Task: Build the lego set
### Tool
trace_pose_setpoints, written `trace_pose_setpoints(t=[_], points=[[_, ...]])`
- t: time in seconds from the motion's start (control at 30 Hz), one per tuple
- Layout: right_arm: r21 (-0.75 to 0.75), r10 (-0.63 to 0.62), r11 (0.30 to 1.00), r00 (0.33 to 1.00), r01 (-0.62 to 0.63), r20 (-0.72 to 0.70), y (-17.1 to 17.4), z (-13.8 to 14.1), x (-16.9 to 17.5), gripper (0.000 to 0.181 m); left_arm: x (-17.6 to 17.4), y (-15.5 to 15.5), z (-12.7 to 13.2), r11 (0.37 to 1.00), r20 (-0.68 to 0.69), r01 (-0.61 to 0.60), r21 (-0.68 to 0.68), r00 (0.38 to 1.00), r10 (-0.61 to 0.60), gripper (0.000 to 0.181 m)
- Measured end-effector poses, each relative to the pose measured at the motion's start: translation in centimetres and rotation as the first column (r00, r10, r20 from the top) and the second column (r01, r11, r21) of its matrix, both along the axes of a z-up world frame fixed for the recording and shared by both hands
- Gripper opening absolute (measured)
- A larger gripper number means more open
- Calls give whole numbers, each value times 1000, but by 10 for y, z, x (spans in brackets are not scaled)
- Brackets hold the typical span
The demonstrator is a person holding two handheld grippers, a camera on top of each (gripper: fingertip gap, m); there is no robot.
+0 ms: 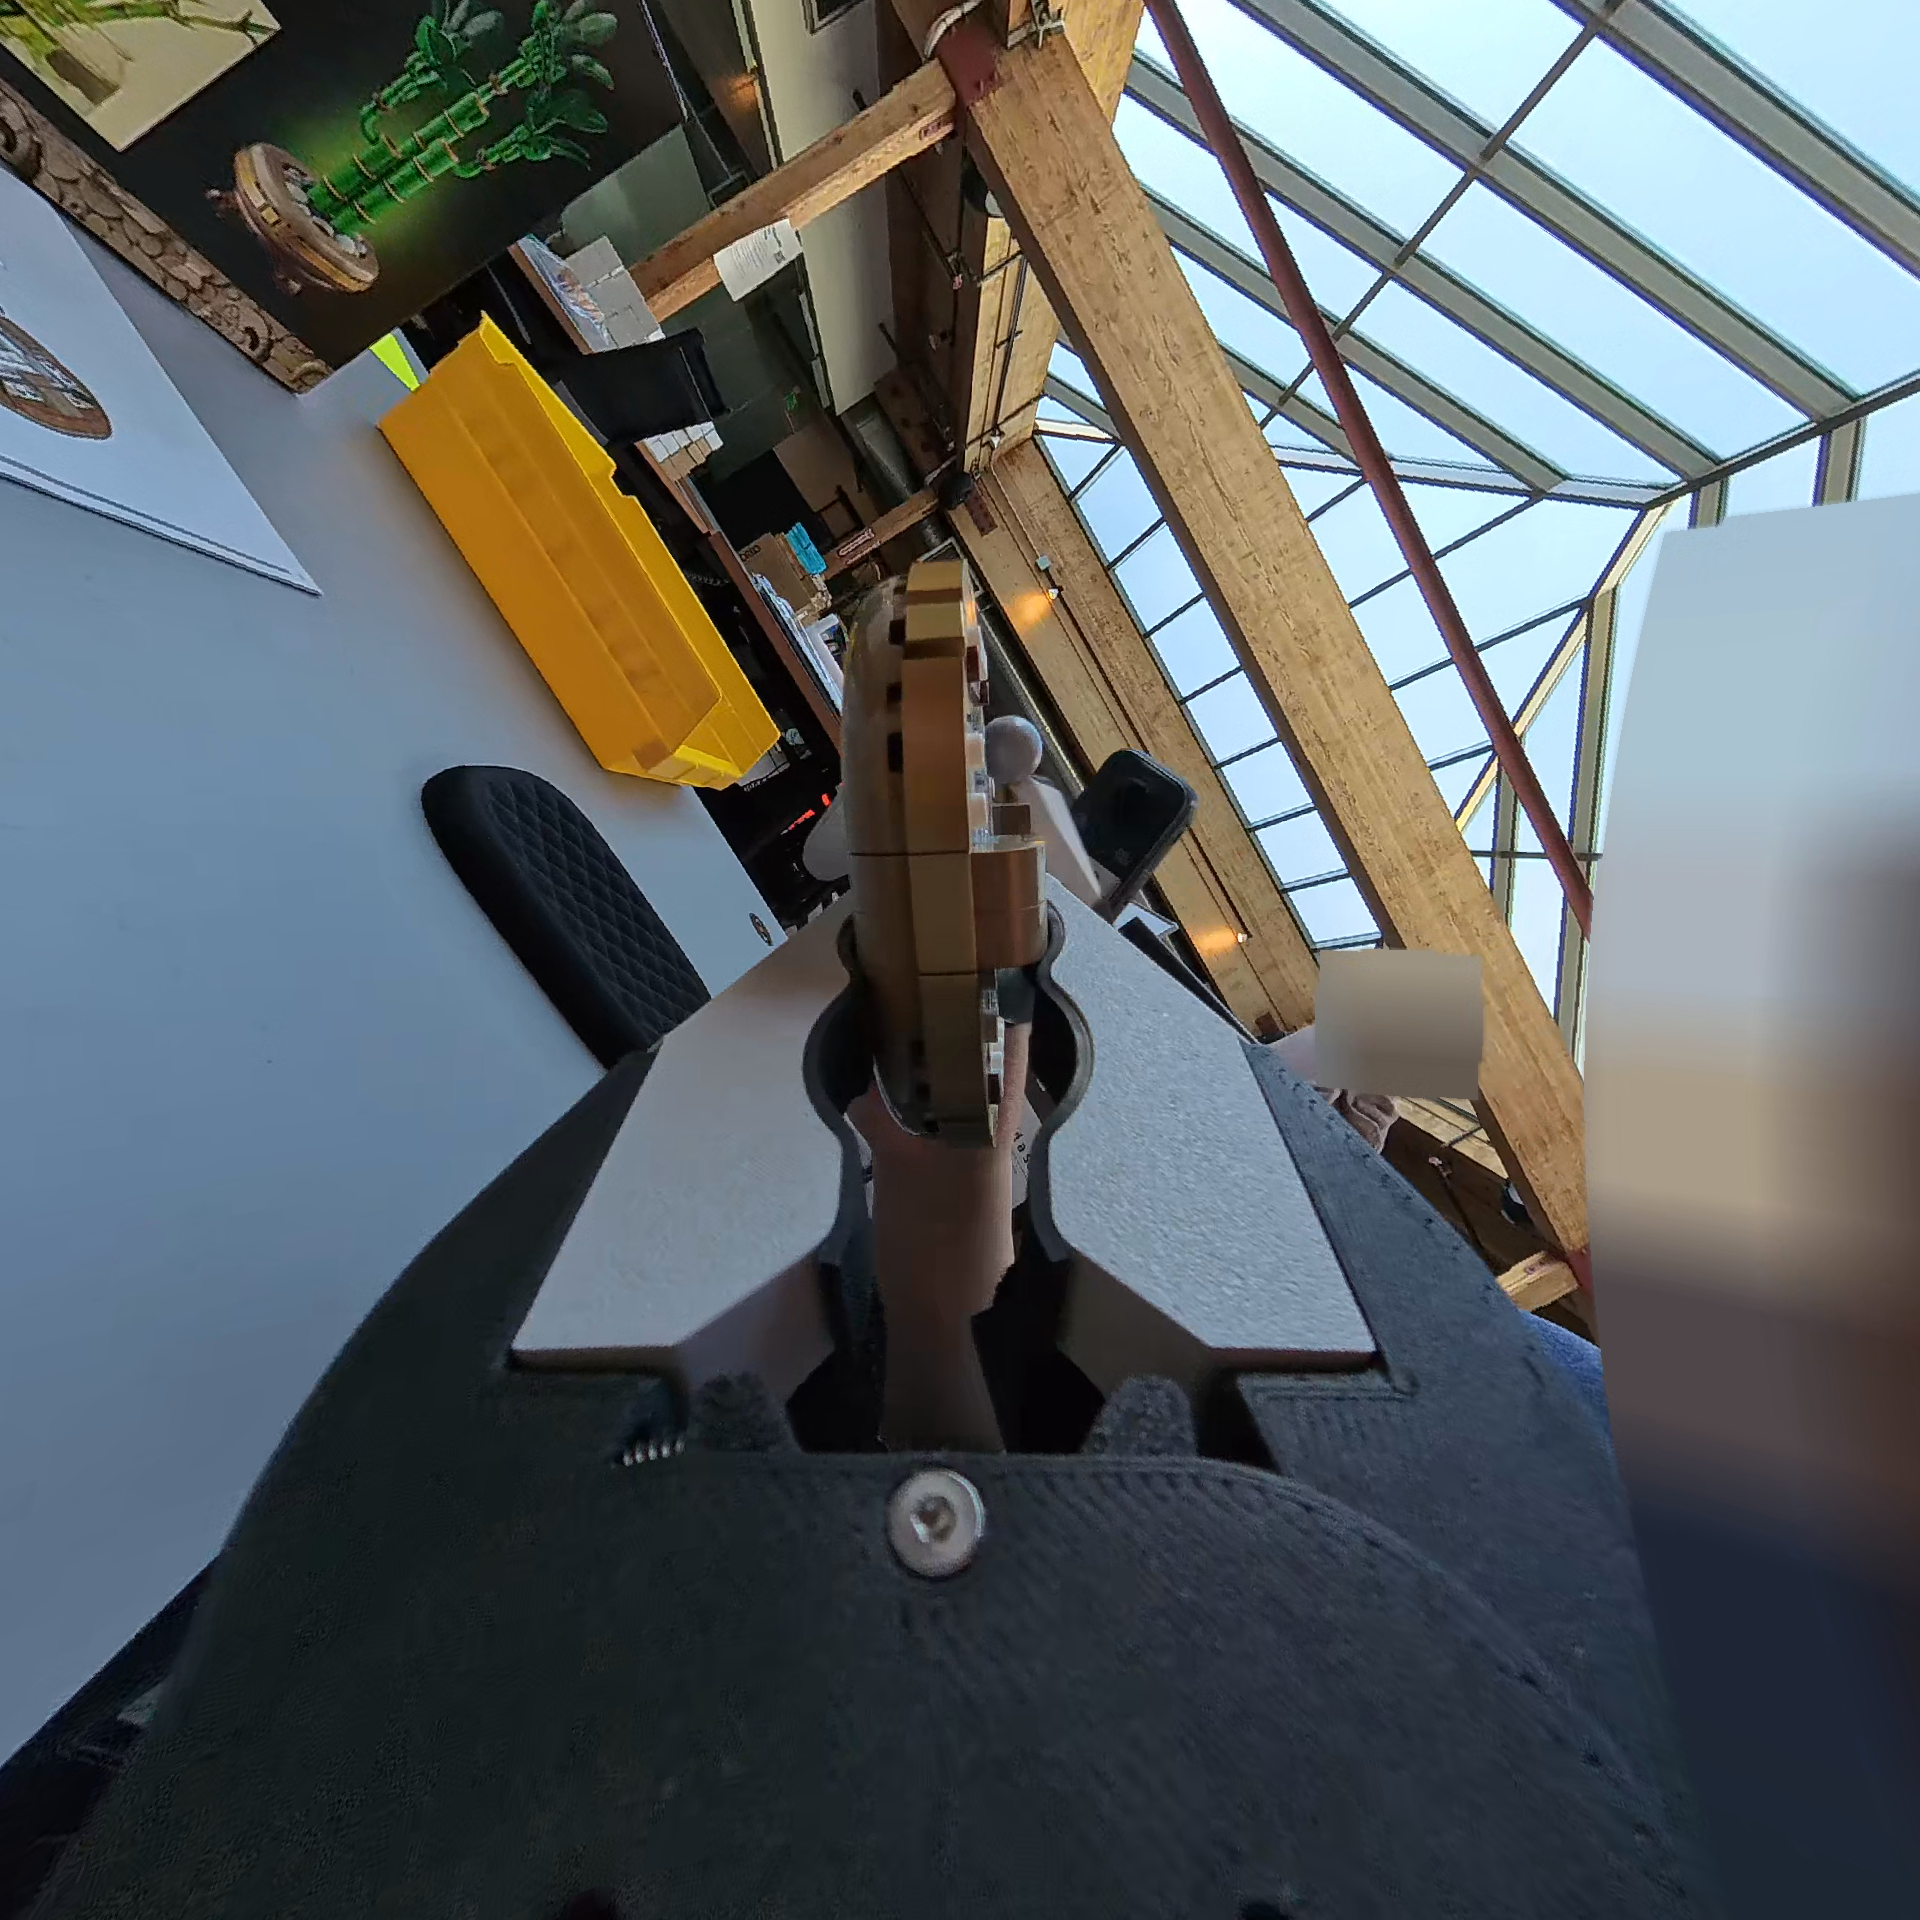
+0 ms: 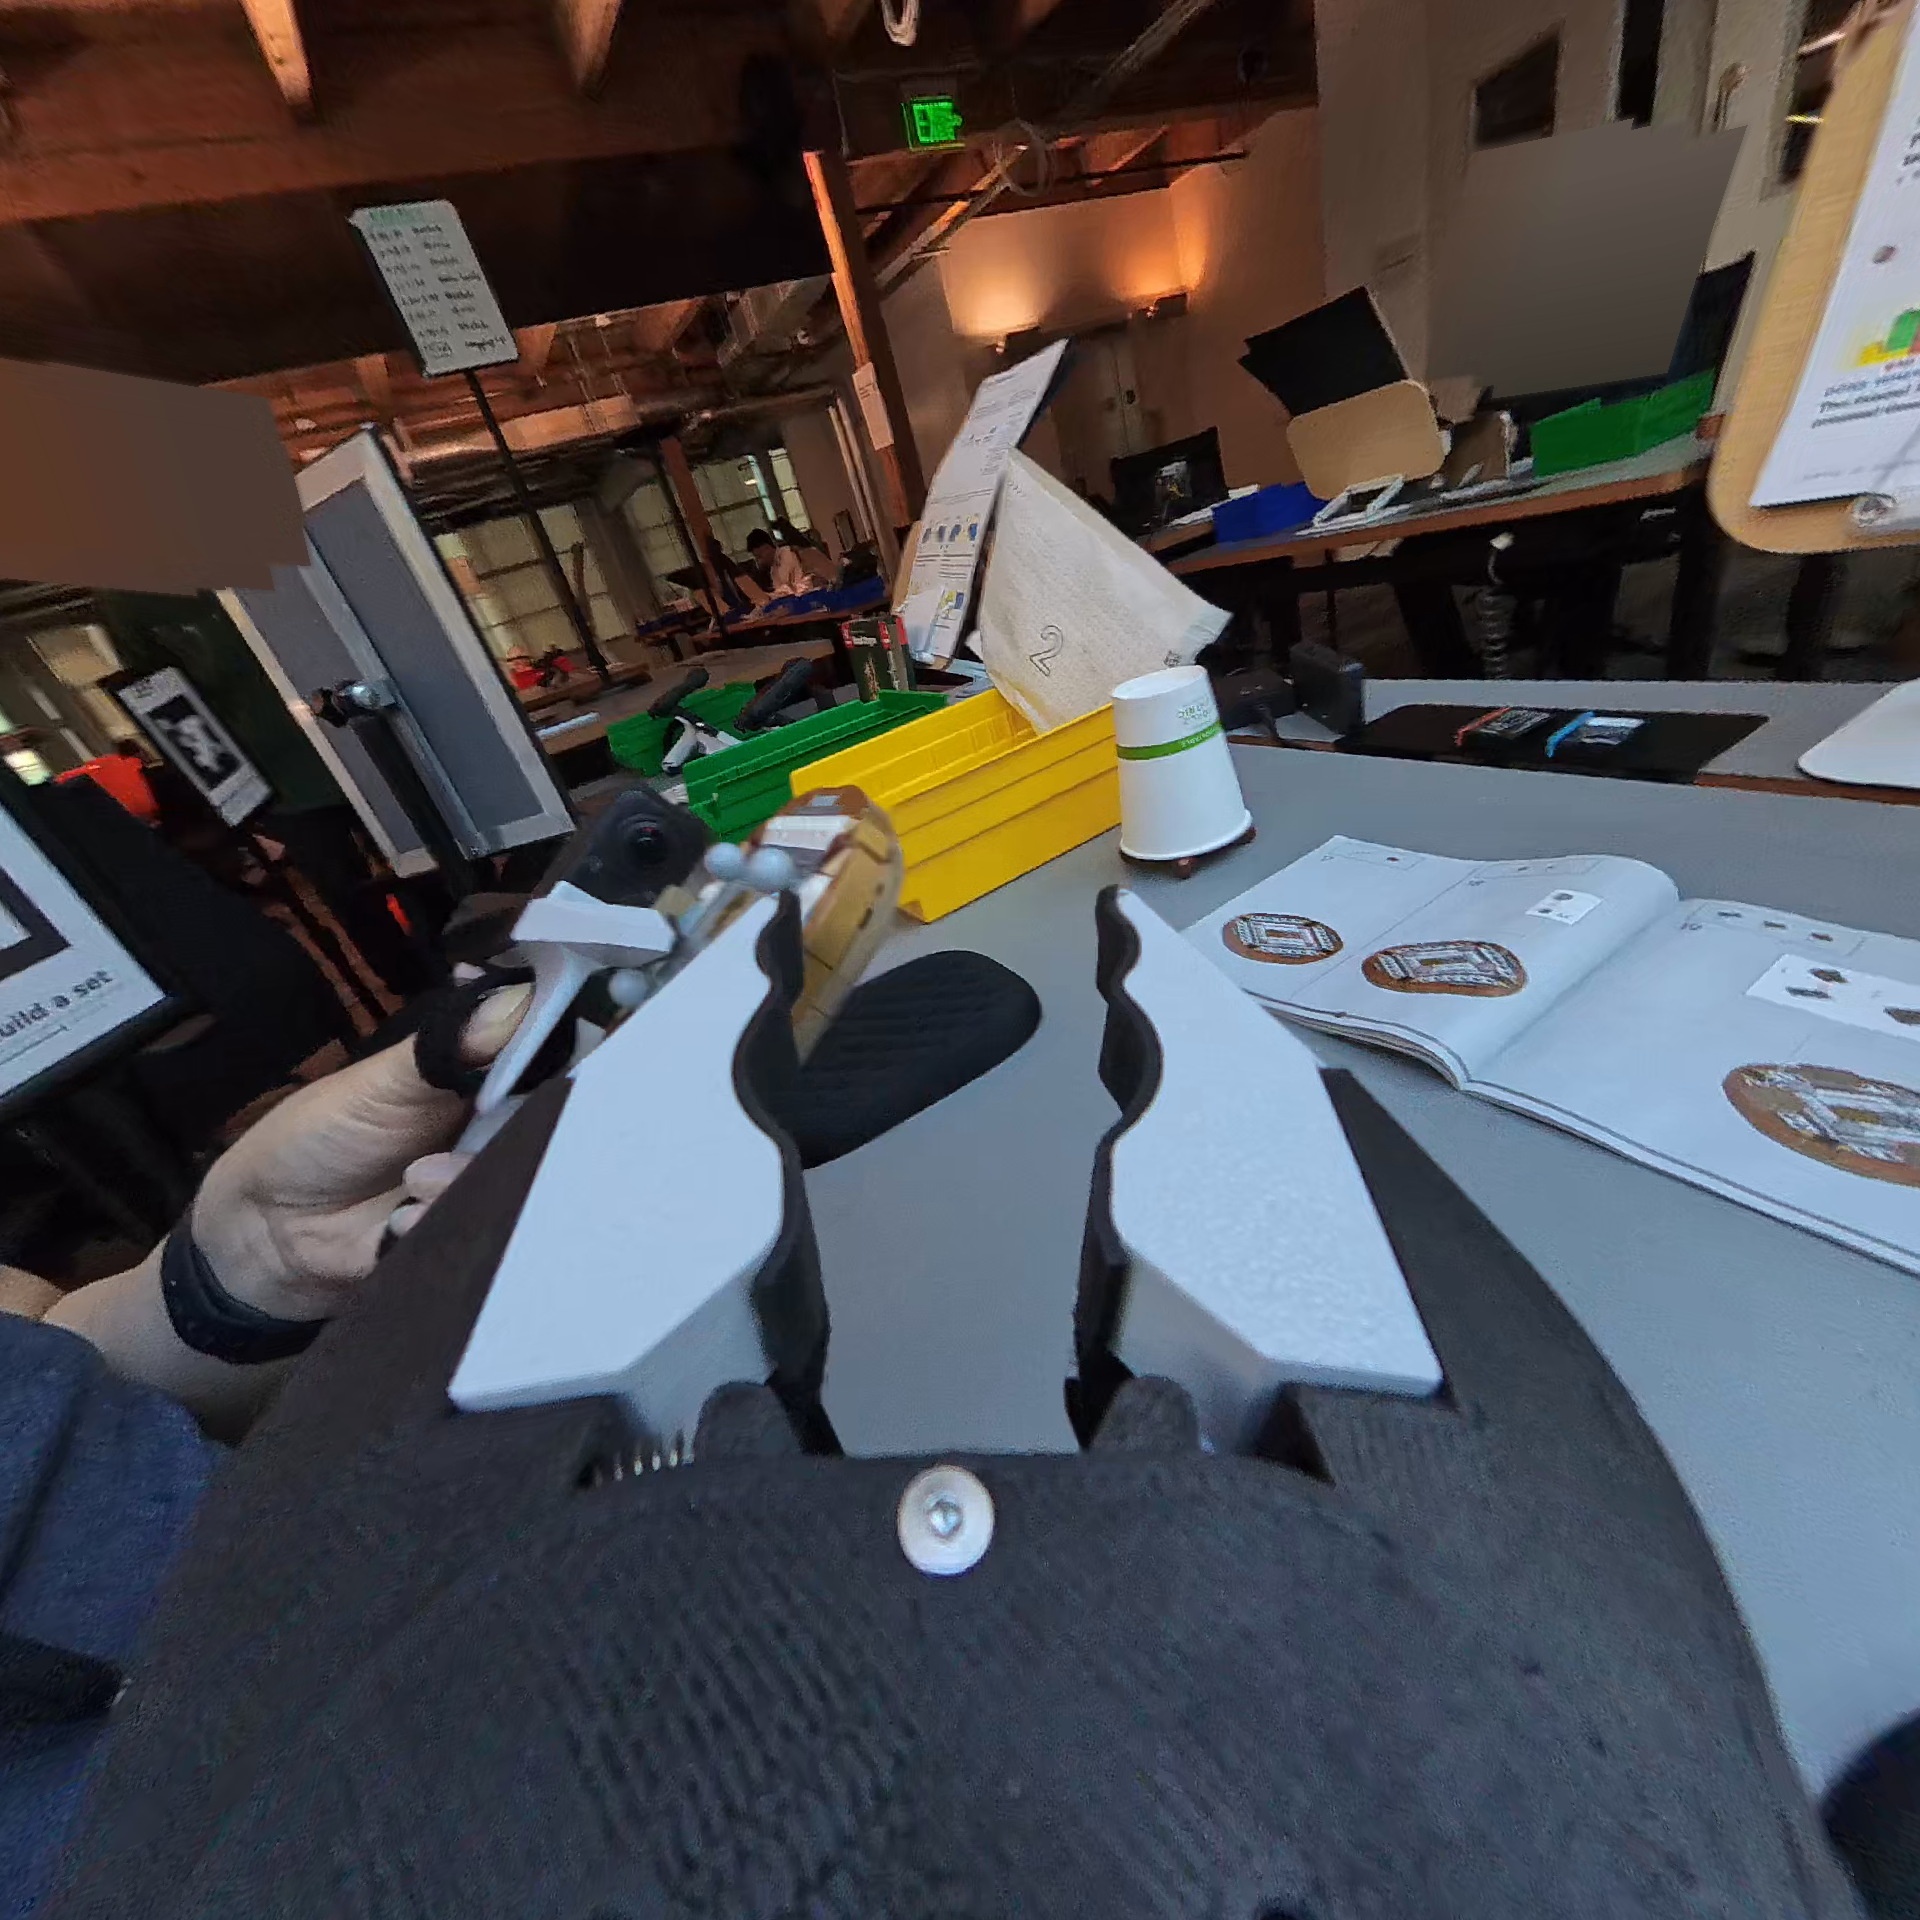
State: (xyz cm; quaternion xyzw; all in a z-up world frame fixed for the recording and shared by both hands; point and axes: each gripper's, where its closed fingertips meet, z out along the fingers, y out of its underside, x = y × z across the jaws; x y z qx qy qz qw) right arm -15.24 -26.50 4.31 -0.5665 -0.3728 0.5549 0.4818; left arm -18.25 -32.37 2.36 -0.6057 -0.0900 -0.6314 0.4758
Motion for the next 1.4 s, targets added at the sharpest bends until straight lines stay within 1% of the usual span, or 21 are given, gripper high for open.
trace_pose_setpoints(t=[0.07, 0.1, 0.23, 0.33, 0.43, 0.5, 0.53, 0.6, 0.63, 0.7, 0.8, 0.87, 1.03, 1.07, 1.13, 1.27, 1.4], points=[[16, -95, 995, 995, 95, 10, 16, -3, 9, 56, -1, -1, 1, 1000, 10, 0, 2, 1000, 0, 24], [43, -124, 991, 992, 125, -16, 19, 2, 14, 55, -2, -1, 1, 1000, 17, 1, 2, 1000, -1, 24], [164, -149, 973, 983, 165, -104, 8, 23, 24, 55, -5, -2, 2, 1000, 29, -6, -1, 1000, 6, 24], [228, -139, 959, 980, 169, -144, -6, 32, 22, 55, -4, -2, 3, 1000, 37, 2, -1, 999, -2, 24], [276, -87, 954, 990, 114, -108, -21, 27, 10, 55, -2, -1, 3, 1000, 38, 7, -3, 999, -7, 24], [349, -16, 935, 990, 65, -141, -37, 33, 10, 44, -2, -2, 3, 1000, 42, 9, -2, 999, -9, 26], [389, 14, 920, 987, 49, -158, -43, 37, 13, 38, -2, -2, 3, 1000, 40, 6, -2, 999, -6, 25], [472, 58, 882, 990, 10, -128, -54, 37, 17, 16, -4, -2, 4, 1000, 35, -2, 1, 999, 2, 24], [513, 62, 858, 993, -1, -101, -57, 35, 18, 14, -5, -2, 4, 1000, 31, -7, 3, 1000, 7, 23], [602, 31, 799, 999, -10, -26, -60, 27, 15, 15, -5, -3, 5, 1000, 17, -10, 9, 1000, 10, 23], [719, -65, 695, 996, 1, 62, -59, 15, 9, 15, -2, -4, 7, 1000, 13, -4, 14, 1000, 4, 24], [773, -116, 634, 990, 14, 77, -59, 12, 6, 16, -1, -4, 8, 1000, 13, 1, 16, 1000, -2, 24], [834, -196, 551, 977, 42, 80, -58, 9, 2, 7, -1, -4, 8, 1000, 11, 0, 16, 1000, 0, 24], [838, -204, 543, 976, 50, 74, -58, 9, 2, 2, -1, -4, 8, 1000, 9, -2, 16, 1000, 2, 24], [839, -205, 541, 977, 63, 59, -59, 11, 4, 0, -1, -5, 8, 1000, 12, 0, 17, 1000, 0, 24], [815, -193, 576, 979, 59, 65, -58, 9, 4, 0, -1, -4, 7, 1000, 14, 0, 15, 1000, 0, 24], [778, -160, 626, 985, 50, 66, -59, 11, 6, 0, -1, -5, 7, 1000, 13, -3, 16, 1000, 3, 24]])
